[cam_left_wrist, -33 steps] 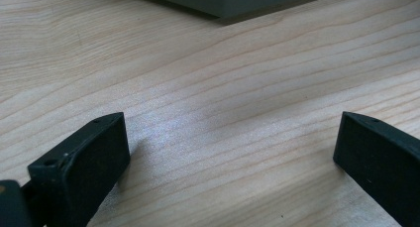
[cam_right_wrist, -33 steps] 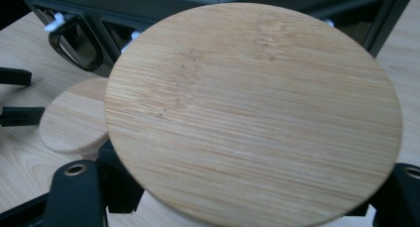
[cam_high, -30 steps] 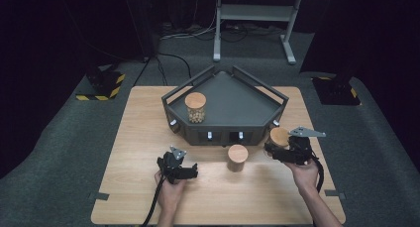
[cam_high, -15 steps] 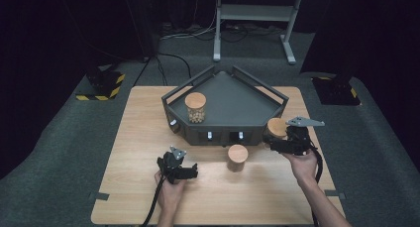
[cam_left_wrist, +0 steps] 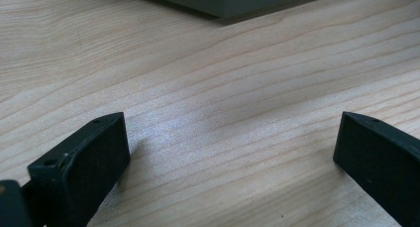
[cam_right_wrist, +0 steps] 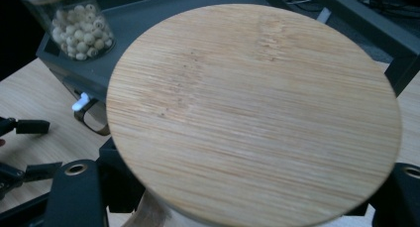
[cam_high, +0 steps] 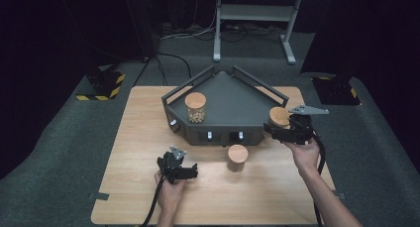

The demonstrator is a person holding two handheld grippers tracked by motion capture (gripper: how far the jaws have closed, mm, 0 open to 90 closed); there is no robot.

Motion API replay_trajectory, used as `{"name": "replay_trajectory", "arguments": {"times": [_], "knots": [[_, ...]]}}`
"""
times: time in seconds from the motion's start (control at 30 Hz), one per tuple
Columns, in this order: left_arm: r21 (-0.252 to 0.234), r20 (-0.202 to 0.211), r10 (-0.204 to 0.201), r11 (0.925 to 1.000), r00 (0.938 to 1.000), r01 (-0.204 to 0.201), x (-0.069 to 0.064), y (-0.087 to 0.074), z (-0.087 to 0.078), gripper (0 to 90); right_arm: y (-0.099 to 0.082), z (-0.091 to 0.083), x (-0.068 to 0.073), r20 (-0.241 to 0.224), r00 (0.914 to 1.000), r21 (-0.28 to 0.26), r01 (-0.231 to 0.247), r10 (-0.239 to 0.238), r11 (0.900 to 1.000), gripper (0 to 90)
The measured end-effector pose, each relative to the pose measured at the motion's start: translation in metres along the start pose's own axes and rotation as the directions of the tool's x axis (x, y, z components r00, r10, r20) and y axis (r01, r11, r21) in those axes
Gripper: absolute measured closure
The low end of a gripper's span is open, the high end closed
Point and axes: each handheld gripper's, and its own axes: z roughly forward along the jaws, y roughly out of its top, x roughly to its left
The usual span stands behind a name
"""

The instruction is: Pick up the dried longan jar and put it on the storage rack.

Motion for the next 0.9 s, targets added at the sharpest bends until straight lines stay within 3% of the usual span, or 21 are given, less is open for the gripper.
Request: {"name": "replay_trajectory", "arguments": {"times": [0.6, 0.9], "knots": [[0.000, 0.000, 0.000, 1.0000, 1.0000, 0.000, 0.000, 0.000, 0.000, 0.7, 0.035, 0.014, 0.001, 0.023, 0.9997, 0.011, -0.007, 0.007, 0.9999, 25.3], [0.000, 0.000, 0.000, 1.0000, 1.0000, 0.000, 0.000, 0.000, 0.000, 0.7, 0.050, 0.028, 0.010, 0.061, 0.9982, 0.013, -0.004, 0.004, 0.9999, 25.2]]}}
